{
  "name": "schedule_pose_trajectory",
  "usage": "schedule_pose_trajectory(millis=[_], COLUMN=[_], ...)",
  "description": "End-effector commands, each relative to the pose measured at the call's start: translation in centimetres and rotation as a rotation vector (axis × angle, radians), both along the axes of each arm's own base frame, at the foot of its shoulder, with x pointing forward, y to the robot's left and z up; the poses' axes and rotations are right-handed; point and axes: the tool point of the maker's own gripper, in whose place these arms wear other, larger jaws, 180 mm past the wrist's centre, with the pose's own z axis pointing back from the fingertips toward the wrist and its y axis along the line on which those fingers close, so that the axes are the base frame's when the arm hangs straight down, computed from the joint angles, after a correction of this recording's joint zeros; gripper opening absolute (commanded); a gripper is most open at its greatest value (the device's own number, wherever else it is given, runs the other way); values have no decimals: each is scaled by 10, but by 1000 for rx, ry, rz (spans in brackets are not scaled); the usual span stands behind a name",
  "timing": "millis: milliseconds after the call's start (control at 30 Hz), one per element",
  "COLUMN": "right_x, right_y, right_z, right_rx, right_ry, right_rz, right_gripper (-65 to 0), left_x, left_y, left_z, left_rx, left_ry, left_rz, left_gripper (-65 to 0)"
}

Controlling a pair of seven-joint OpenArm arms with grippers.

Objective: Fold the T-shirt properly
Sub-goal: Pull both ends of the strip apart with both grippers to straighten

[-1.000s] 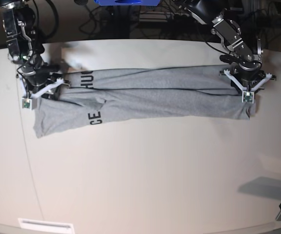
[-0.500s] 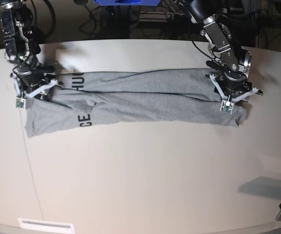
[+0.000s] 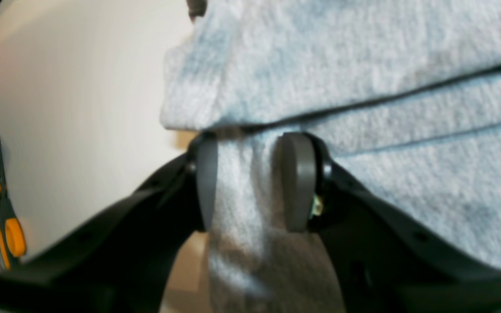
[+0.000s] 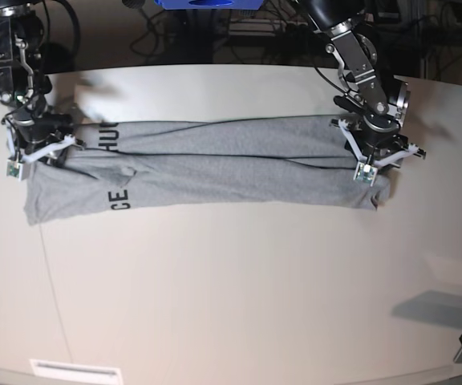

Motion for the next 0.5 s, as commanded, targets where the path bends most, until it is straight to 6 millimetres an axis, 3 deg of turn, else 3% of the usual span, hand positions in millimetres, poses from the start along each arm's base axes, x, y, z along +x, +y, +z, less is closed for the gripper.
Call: schedule_pose_trajectory(millis=[0, 200, 467], right_x=[-16, -15, -13], right_y=[-10, -10, -9], right_z=[-10, -10, -7], right_rx=[-19, -19, -19], right_ry=[83, 83, 72], right_rz=[-30, -30, -27], right_gripper=[-454, -454, -454], left_x=[-1, 3, 10], left_y=[3, 13, 17], left_z=[9, 46, 69], left_rx=[13, 56, 70], left_ry=[-11, -61, -120], left_rz=[5, 59, 77], left_gripper=[-411, -411, -411])
